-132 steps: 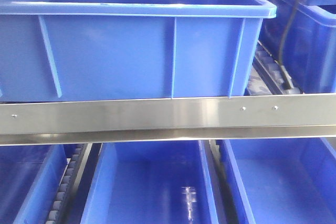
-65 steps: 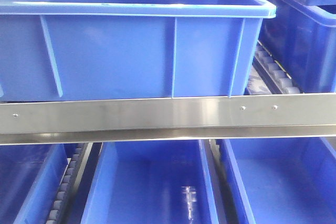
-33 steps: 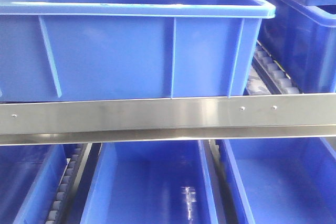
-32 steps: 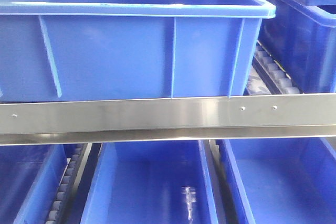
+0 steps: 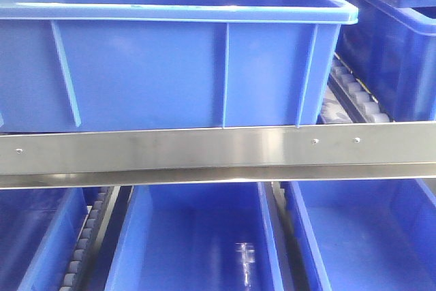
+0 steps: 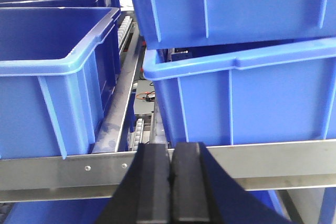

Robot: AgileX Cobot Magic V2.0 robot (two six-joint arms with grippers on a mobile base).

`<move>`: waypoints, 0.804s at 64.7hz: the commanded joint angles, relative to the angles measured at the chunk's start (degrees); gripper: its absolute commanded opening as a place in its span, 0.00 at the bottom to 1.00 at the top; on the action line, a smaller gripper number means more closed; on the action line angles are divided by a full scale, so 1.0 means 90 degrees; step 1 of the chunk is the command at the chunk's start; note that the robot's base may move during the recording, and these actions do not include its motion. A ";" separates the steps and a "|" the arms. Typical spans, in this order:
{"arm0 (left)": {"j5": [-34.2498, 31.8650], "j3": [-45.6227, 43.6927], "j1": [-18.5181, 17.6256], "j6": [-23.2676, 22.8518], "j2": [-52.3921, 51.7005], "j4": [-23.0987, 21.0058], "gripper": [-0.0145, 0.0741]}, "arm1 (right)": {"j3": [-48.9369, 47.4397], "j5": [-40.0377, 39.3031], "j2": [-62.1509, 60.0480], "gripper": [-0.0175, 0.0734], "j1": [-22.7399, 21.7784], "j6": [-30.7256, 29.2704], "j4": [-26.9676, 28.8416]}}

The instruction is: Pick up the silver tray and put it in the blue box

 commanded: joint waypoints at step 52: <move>-0.0479 -0.0174 -0.0004 -0.0023 0.0024 -0.0013 0.16 | -0.0113 -0.0534 -0.0142 0.25 -0.0027 -0.0176 0.0051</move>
